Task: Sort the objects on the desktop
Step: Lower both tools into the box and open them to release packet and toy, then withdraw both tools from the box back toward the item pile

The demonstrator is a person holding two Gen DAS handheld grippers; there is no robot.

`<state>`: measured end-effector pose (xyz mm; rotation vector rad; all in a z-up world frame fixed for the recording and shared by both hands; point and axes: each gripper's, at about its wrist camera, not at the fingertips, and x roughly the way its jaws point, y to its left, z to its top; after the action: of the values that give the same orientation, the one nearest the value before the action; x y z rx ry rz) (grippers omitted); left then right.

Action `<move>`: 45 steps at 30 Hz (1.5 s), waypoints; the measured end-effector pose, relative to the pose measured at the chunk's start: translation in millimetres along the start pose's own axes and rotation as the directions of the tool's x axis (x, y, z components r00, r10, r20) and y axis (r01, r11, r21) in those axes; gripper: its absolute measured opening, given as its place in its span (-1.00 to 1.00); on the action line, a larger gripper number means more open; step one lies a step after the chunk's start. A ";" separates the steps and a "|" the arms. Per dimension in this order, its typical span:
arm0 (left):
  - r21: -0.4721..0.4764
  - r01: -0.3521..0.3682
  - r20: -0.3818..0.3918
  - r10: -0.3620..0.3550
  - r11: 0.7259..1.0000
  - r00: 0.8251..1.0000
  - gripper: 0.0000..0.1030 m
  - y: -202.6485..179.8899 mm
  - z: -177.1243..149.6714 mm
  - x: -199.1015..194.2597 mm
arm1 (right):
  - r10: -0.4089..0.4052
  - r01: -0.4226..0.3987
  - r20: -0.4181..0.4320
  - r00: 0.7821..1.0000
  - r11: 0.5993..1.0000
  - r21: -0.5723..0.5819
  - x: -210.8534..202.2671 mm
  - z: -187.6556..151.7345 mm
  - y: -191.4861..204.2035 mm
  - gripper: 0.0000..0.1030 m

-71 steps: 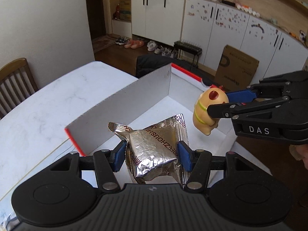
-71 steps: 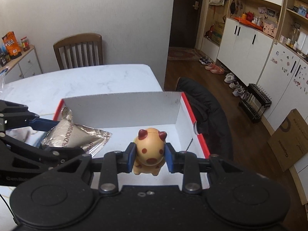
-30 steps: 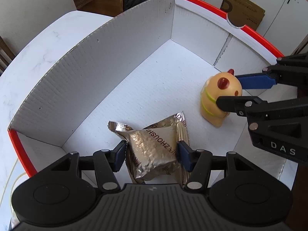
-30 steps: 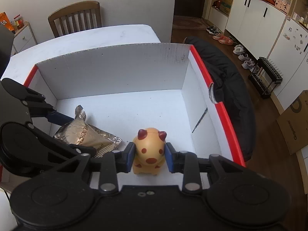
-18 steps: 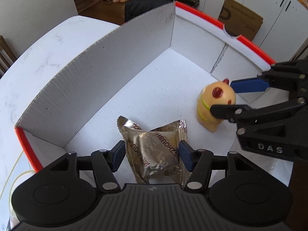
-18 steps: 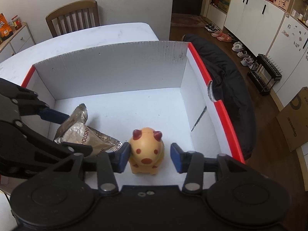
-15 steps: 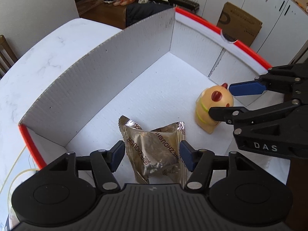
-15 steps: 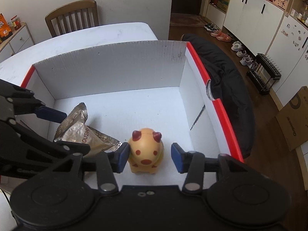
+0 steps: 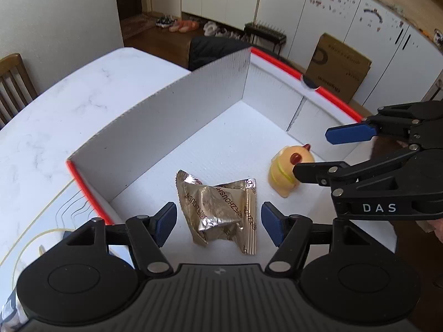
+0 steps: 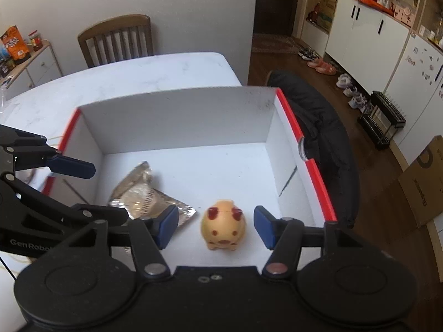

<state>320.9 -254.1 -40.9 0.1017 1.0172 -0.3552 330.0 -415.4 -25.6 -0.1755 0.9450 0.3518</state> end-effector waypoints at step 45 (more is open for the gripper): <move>-0.234 0.014 0.224 0.040 0.972 0.974 0.76 116.0 -158.4 -164.0 | 0.128 -0.119 0.114 0.985 0.990 -0.080 -72.5 -21.6 194.3 0.41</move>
<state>153.4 -66.4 5.2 -0.1428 0.8234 -0.2264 203.0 -257.0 22.2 -0.1607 0.8279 0.5062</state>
